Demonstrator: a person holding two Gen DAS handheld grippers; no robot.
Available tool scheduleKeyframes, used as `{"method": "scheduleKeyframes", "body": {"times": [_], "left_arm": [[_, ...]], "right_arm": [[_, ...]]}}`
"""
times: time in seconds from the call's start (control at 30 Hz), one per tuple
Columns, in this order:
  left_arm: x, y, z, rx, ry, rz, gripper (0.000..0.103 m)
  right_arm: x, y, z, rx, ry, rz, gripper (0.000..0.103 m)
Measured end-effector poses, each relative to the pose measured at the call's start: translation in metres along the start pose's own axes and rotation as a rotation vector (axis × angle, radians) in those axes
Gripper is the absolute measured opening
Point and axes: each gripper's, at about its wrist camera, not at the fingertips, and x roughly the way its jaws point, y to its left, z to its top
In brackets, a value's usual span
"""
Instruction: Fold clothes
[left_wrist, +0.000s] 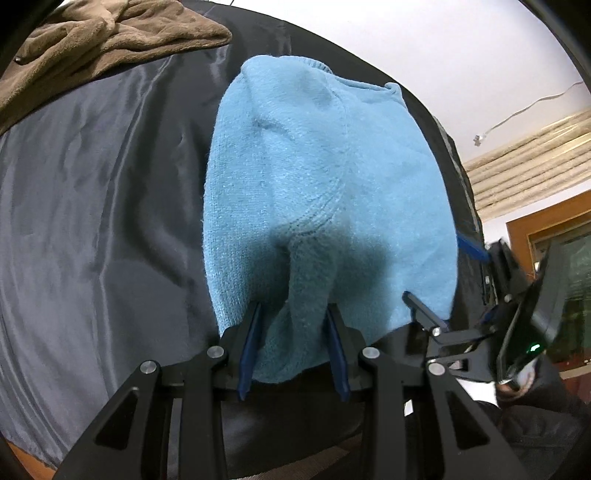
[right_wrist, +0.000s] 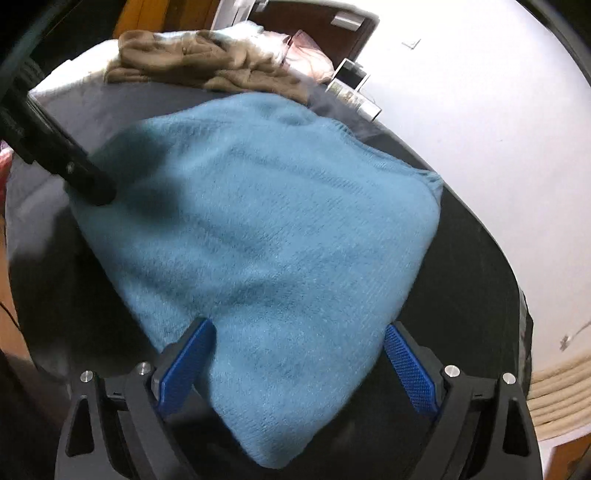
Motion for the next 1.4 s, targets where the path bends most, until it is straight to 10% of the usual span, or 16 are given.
{"method": "scheduleKeyframes", "body": {"times": [0.47,0.83,1.1,1.4], "left_arm": [[-0.014,0.024,0.007,-0.072,0.004,-0.074,0.039],[-0.047,-0.030,0.052,0.088,-0.151,-0.030,0.074],[0.010,-0.013,0.060,0.050,-0.007,0.130,0.080],[0.013,0.008,0.060,0.049,-0.012,0.063,0.083]], "right_arm": [[-0.005,-0.023,-0.020,0.162,0.020,0.125,0.096],[0.002,-0.022,-0.022,0.181,0.022,0.134,0.101],[0.016,-0.021,-0.013,0.198,0.034,0.135,0.101],[0.010,-0.018,0.001,0.148,0.084,0.121,0.101]]}}
